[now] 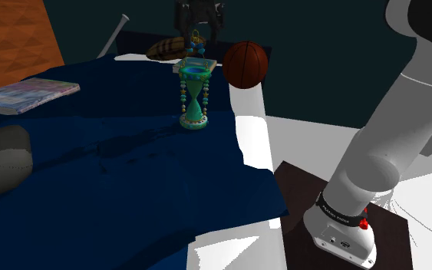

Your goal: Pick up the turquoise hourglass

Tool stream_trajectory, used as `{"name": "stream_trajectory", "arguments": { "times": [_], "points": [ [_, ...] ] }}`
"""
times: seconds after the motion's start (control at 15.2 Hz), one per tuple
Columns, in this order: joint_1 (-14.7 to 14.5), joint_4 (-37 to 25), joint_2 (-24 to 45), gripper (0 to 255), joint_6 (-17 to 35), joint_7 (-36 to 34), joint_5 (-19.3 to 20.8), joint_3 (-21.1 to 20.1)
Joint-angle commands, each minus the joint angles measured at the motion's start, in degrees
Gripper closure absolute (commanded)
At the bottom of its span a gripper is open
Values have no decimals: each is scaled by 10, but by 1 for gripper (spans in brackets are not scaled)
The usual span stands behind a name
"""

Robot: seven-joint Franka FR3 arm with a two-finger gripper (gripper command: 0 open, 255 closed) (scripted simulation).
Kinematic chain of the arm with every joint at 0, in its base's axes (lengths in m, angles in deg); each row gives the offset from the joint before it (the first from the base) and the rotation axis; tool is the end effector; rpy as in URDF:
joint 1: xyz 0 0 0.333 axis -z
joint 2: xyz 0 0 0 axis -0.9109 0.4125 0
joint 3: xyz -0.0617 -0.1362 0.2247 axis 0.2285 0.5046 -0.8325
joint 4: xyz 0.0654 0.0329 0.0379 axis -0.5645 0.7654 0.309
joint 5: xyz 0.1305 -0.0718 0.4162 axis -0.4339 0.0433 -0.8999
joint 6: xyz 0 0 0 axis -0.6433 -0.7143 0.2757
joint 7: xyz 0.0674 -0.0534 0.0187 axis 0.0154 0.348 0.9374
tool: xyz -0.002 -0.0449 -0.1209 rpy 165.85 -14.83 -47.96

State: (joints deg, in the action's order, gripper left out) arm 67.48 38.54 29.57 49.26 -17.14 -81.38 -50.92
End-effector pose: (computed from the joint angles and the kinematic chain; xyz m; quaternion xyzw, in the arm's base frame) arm 0.5525 0.1481 0.6184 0.9939 -0.1045 0.0145 0.0331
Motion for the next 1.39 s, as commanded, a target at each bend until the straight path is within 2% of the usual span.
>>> {"name": "stream_trajectory", "arguments": {
  "times": [0.0, 0.07, 0.13, 0.73, 1.32],
  "points": [
    [0, 22, -8, 0, 14, 0, -2, 1],
    [0, 22, -8, 0, 14, 0, -2, 1],
    [0, 21, -7, 255, 15, 0, -2, 1],
    [0, 22, -8, 255, 14, 0, -2, 1],
    [-4, -99, 32, 255, -68, -4, 10, -5]
  ]
}}
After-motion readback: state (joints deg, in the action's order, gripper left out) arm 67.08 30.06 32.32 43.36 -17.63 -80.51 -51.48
